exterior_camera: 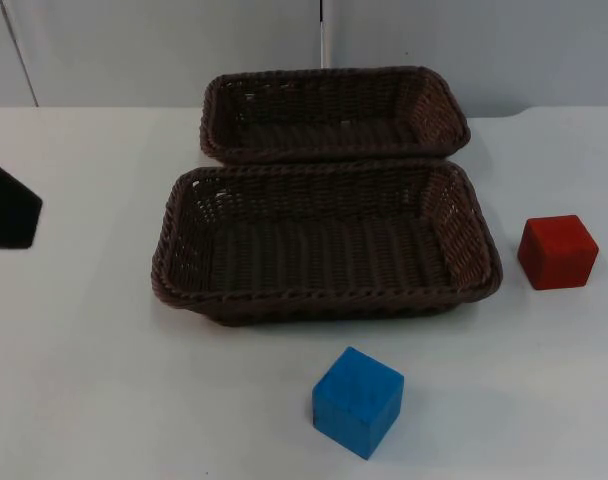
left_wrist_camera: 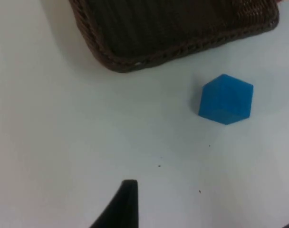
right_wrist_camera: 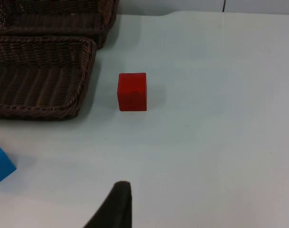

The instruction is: Pick up one cube with the left hand and place it into the upper basket. Pick up one cube with the right hand and place it into the lower basket.

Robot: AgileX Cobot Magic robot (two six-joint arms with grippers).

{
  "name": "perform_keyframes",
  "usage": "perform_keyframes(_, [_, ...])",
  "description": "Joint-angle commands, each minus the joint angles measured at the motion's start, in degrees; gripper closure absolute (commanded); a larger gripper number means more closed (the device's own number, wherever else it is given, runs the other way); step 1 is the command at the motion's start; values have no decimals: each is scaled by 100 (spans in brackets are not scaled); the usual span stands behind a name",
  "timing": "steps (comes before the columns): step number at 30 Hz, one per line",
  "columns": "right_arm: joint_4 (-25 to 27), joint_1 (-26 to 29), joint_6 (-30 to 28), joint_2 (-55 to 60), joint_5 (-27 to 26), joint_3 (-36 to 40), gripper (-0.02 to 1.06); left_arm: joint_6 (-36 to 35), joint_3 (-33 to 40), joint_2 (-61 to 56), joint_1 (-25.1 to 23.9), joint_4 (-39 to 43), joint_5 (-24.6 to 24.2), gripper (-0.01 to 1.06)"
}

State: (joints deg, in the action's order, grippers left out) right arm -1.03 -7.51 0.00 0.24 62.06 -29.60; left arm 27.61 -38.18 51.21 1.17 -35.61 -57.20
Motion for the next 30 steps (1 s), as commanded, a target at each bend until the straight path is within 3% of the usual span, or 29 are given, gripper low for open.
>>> perform_keyframes(1, [23, 35, 0, -24, -25, 8, -1, 37, -47, 139, 251, -99, 121, 0])
perform_keyframes(7, [23, 35, 0, -24, -25, 8, -1, -142, -47, 285, 619, -27, 481, 0])
perform_keyframes(17, [23, 35, 0, -24, -25, 8, -1, -457, -47, 583, 1119, 270, 673, 0])
perform_keyframes(30, [23, 35, 0, -24, -25, 8, -1, -1305, -47, 1554, 2246, 896, 1362, 0])
